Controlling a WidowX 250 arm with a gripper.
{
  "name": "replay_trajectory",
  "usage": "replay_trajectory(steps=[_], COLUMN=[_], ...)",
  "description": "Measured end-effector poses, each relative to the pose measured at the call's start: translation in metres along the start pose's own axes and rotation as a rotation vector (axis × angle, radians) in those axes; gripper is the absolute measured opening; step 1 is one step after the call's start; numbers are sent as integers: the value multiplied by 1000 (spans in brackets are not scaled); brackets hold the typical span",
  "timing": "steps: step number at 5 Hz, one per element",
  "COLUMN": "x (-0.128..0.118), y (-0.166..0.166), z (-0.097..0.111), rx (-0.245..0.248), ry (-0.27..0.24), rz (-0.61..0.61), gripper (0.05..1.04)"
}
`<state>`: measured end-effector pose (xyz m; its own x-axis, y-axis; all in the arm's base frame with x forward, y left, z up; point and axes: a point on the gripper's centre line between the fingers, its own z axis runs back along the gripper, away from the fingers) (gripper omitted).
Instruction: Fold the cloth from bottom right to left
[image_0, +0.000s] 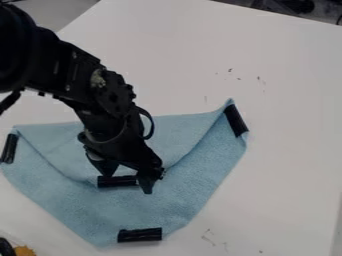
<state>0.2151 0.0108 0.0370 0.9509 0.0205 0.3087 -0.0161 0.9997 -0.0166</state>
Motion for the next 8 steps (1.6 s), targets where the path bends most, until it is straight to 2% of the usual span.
replay_trajectory(steps=[1, 2, 3, 4, 6, 8], x=[-5, -9, -10, -18, -35, -38], y=[0, -16, -27, -35, -53, -66], z=[-2, 0, 3, 1, -4, -18], rx=[2, 20, 23, 13, -37, -90], ry=[20, 30, 15, 23, 36, 85], rz=[12, 34, 44, 62, 97, 124], gripper=[1000, 1000, 1000, 1000, 1000, 999])
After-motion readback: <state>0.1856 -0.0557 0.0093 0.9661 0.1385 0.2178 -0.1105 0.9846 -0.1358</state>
